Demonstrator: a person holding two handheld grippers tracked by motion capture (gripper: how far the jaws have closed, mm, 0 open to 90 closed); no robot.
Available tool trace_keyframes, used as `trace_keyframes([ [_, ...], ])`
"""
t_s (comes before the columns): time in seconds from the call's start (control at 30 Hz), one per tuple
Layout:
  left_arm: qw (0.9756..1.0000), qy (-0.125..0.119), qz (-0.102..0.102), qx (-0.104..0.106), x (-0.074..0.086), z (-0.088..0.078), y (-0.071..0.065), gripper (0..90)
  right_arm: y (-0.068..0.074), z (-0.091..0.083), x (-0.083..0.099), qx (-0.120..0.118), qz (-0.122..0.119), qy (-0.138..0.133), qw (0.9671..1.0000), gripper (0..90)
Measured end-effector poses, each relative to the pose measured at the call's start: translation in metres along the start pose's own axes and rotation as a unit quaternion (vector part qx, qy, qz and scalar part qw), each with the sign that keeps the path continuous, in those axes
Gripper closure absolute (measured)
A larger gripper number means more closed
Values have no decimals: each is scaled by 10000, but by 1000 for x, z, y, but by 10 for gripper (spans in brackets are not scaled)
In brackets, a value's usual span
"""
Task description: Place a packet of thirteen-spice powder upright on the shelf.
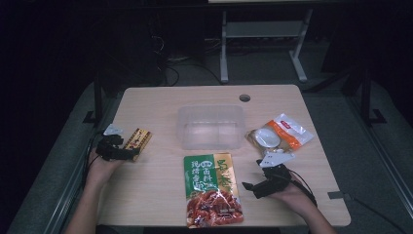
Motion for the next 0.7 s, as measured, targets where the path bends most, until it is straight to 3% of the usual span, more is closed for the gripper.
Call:
trace_keyframes([
  [0.03,9999,135,-20,-3,2,4,0,142,0,0,0,-6,24,8,10000,24],
  [0.2,9996,287,-44,22,7,9,1,167,0,0,0,-44,10,-2,10000,24],
  [0.53,9989,457,-34,-101,9,10,2,222,0,0,0,-69,11,-7,10000,47],
  [0.7,9986,513,-74,-56,10,12,2,265,1,-1,0,-92,5,-17,10000,66],
])
Point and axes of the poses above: each handheld gripper's, and its own axes: z roughly forward along the jaws, x roughly out of its underside, y roughly to its left, the point moved 1 cm from there along z, roughly forward along the jaws, and after that the axes turned 5 degrees about x, right-handed, at the moved point
